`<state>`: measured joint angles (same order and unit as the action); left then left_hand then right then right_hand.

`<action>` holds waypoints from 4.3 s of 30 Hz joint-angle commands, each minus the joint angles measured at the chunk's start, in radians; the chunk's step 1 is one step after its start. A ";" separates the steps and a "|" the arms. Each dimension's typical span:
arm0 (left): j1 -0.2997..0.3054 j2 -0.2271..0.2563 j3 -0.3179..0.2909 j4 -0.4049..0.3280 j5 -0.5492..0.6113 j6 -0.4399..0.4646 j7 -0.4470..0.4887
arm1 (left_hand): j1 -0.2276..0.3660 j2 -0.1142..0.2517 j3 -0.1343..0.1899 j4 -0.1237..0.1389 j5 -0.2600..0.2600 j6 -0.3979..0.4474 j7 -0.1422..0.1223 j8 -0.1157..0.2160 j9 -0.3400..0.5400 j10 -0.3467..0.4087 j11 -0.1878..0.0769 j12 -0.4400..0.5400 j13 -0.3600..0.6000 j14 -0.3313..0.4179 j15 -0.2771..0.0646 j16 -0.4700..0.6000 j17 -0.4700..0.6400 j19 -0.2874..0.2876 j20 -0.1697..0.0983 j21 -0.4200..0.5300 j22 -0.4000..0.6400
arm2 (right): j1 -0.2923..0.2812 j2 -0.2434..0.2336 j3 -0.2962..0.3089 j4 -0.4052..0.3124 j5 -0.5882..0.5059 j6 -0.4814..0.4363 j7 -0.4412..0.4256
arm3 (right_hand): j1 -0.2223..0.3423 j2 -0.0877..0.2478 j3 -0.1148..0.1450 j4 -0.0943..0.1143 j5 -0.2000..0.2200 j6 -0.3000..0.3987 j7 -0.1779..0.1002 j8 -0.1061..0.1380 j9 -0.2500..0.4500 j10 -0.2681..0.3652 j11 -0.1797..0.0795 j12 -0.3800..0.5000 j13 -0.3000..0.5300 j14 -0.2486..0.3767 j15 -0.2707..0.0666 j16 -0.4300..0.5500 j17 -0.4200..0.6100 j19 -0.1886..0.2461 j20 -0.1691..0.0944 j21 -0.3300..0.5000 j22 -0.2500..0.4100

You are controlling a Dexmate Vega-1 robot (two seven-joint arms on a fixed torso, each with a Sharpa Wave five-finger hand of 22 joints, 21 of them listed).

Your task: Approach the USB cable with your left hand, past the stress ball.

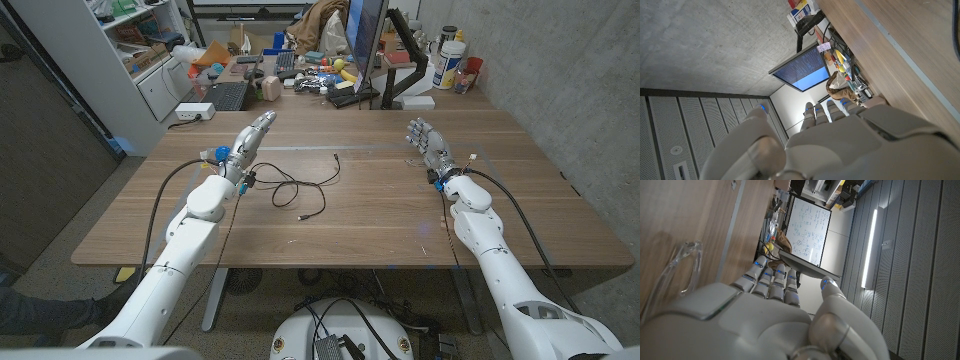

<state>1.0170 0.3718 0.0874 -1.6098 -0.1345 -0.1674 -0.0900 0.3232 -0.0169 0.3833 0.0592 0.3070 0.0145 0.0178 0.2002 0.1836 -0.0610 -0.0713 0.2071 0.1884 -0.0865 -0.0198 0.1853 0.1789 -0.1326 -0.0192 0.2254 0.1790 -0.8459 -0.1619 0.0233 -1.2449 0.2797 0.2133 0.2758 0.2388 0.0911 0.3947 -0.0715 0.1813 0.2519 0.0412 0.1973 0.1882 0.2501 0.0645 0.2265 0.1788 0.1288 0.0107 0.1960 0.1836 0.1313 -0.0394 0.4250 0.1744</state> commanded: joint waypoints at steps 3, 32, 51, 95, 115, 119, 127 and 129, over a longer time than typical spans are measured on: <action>0.013 0.015 0.008 -0.037 0.064 0.001 0.030 | 0.013 0.003 0.000 -0.004 0.005 0.013 -0.002 0.010 0.004 0.009 -0.003 0.003 0.004 0.002 -0.004 0.006 0.005 -0.003 0.008 -0.002 0.002 | 0.004 0.001 -0.001 0.006 0.000 0.001 0.002 | 0.001 0.010 -0.001 0.000 0.004 0.008 -0.007 0.001 0.002 0.008 -0.002 -0.005 0.006 0.010 -0.001 -0.001 0.003 0.014 -0.023 -0.003 0.003; 0.036 0.047 0.045 -0.102 0.217 0.042 0.089 | 0.024 0.011 0.002 -0.008 0.006 0.036 -0.006 0.014 0.004 0.022 -0.009 0.005 0.003 0.010 -0.011 0.007 0.005 0.002 0.017 -0.005 0.003 | 0.011 0.003 -0.003 0.013 -0.002 0.009 0.002 | -0.001 0.010 -0.002 -0.001 0.005 0.011 -0.008 0.000 0.002 0.012 0.000 -0.006 0.006 0.012 -0.001 -0.002 0.003 0.018 -0.022 -0.015 0.003; 0.047 0.057 0.052 -0.129 0.249 0.040 0.086 | 0.035 0.019 0.005 -0.012 0.006 0.046 -0.008 0.015 0.004 0.030 -0.010 0.005 0.003 0.019 -0.017 0.008 0.004 0.007 0.018 -0.007 0.003 | 0.024 0.006 -0.004 0.031 -0.002 0.016 0.005 | -0.002 0.011 -0.003 -0.002 0.005 0.011 -0.007 0.000 0.003 0.013 -0.003 -0.007 0.006 0.013 -0.002 -0.003 0.003 0.021 -0.022 -0.023 0.003; 0.072 0.100 0.108 -0.230 0.544 0.154 0.210 | 0.063 0.037 0.015 -0.024 0.003 0.095 -0.018 0.024 0.004 0.070 -0.019 0.013 0.003 0.053 -0.028 0.014 0.003 0.024 0.029 -0.008 0.003 | 0.023 0.005 0.002 0.032 0.001 0.020 0.003 | -0.004 0.011 -0.003 -0.003 0.005 0.015 -0.011 0.000 0.003 0.016 -0.005 -0.009 0.006 0.015 0.000 -0.004 0.003 0.026 -0.020 -0.041 0.004; 0.067 0.131 0.148 -0.285 0.673 0.257 0.203 | 0.074 0.042 0.018 -0.029 0.002 0.113 -0.023 0.025 0.004 0.083 -0.024 0.014 0.003 0.064 -0.032 0.013 0.003 0.032 0.044 -0.008 0.003 | 0.026 0.002 0.004 0.031 0.002 0.017 0.005 | -0.004 0.012 -0.003 -0.004 0.005 0.015 -0.012 0.000 0.003 0.018 -0.003 -0.009 0.006 0.016 -0.001 -0.004 0.002 0.028 -0.020 -0.047 0.004; 0.061 0.143 0.169 -0.310 0.728 0.309 0.186 | 0.076 0.043 0.018 -0.030 0.001 0.114 -0.026 0.024 0.005 0.086 -0.025 0.013 0.003 0.069 -0.033 0.014 0.003 0.032 0.047 -0.009 0.003 | 0.027 0.001 0.004 0.031 0.000 0.016 0.005 | -0.004 0.011 -0.003 -0.004 0.005 0.015 -0.011 -0.001 0.003 0.018 -0.003 -0.009 0.006 0.016 -0.002 -0.005 0.002 0.028 -0.021 -0.049 0.004; 0.042 0.158 0.194 -0.317 0.766 0.341 0.156 | 0.079 0.043 0.018 -0.031 0.000 0.118 -0.029 0.023 0.005 0.087 -0.026 0.012 0.003 0.071 -0.034 0.013 0.003 0.033 0.054 -0.009 0.003 | 0.031 -0.003 0.008 0.033 -0.001 0.018 0.005 | -0.004 0.011 -0.003 -0.005 0.005 0.015 -0.011 -0.001 0.003 0.018 -0.004 -0.010 0.006 0.017 0.000 -0.005 0.002 0.030 -0.021 -0.052 0.005; 0.040 0.158 0.196 -0.318 0.768 0.345 0.154 | 0.079 0.043 0.018 -0.031 0.000 0.120 -0.031 0.024 0.005 0.088 -0.027 0.012 0.003 0.070 -0.035 0.012 0.003 0.033 0.054 -0.010 0.004 | 0.031 -0.002 0.008 0.033 0.000 0.018 0.004 | -0.004 0.012 -0.003 -0.005 0.005 0.016 -0.012 0.000 0.003 0.019 -0.004 -0.009 0.006 0.017 0.000 -0.004 0.002 0.030 -0.021 -0.053 0.005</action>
<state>1.0739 0.5132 0.2556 -1.9094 0.5767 0.1264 0.0919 0.3929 0.0266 0.3984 0.0357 0.3069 0.1257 -0.0111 0.2157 0.1836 0.0228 -0.0946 0.2119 0.1884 -0.0188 -0.0302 0.1891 0.1789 -0.0970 0.0271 0.2176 0.1789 -0.8190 -0.1611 0.0280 -1.2126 0.2808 0.2328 0.2804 0.2336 0.0964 0.3905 -0.0757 0.1813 0.2628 0.0303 0.1973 0.1881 0.2608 0.0643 0.2206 0.1838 0.1395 0.0106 0.1924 0.1835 0.1509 -0.0375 0.3733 0.1743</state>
